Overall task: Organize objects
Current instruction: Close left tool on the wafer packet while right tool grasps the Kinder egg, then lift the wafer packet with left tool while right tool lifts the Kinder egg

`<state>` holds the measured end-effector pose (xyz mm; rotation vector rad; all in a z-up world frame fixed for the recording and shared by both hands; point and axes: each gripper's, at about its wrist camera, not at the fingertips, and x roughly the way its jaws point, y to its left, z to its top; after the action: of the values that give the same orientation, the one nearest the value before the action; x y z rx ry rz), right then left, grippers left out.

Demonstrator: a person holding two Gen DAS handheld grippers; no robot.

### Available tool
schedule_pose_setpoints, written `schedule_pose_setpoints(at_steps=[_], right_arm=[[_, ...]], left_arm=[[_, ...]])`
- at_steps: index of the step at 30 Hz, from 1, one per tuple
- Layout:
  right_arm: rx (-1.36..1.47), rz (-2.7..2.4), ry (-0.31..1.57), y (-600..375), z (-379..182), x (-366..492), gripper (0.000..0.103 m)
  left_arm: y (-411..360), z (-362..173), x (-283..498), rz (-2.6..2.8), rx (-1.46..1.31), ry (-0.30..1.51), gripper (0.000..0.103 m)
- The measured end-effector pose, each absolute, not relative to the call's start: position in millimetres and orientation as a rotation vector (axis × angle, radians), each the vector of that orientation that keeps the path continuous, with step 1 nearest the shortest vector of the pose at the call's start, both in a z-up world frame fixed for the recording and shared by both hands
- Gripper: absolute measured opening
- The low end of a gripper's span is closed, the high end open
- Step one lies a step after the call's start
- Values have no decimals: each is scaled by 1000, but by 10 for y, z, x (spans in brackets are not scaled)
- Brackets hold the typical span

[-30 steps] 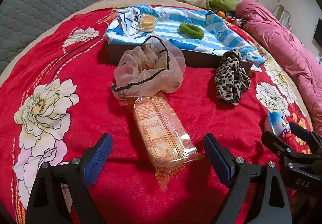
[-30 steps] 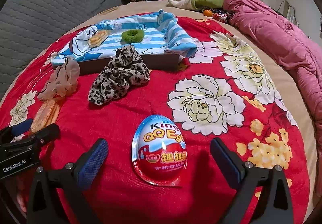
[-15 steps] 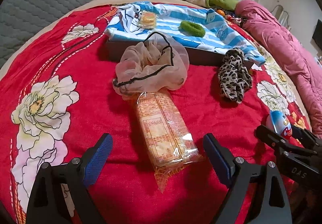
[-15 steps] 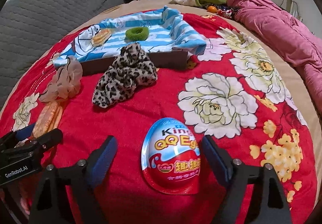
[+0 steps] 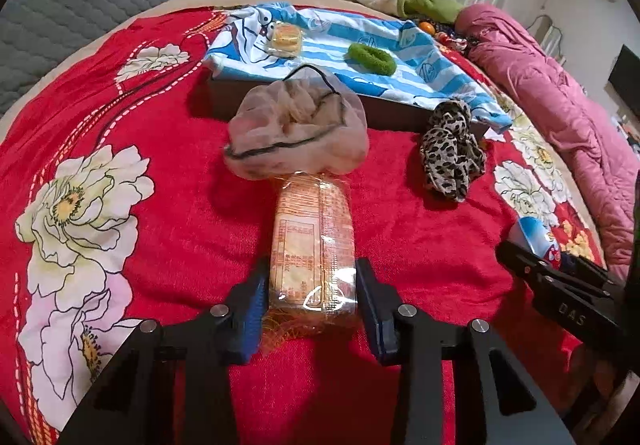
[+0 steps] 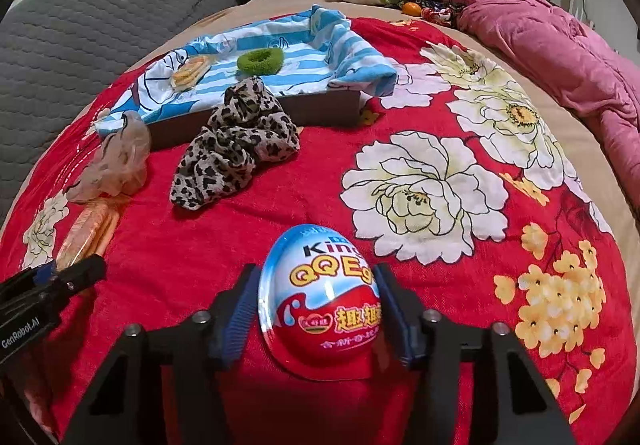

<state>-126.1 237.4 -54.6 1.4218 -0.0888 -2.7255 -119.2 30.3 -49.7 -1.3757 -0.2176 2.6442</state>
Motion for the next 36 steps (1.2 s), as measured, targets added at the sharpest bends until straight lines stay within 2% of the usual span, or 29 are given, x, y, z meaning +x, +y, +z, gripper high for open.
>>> schedule_pose_setpoints(at_steps=[10,36], right_arm=[[1363,-2707,-122,2344,-489,-1164,50],[1282,-2662,-68,1969,-319,-920,50]], left_arm=[[311,-432,-1124,2656,-1339,-205,41],[365,-311,-806,2660,-1274,-168,41]])
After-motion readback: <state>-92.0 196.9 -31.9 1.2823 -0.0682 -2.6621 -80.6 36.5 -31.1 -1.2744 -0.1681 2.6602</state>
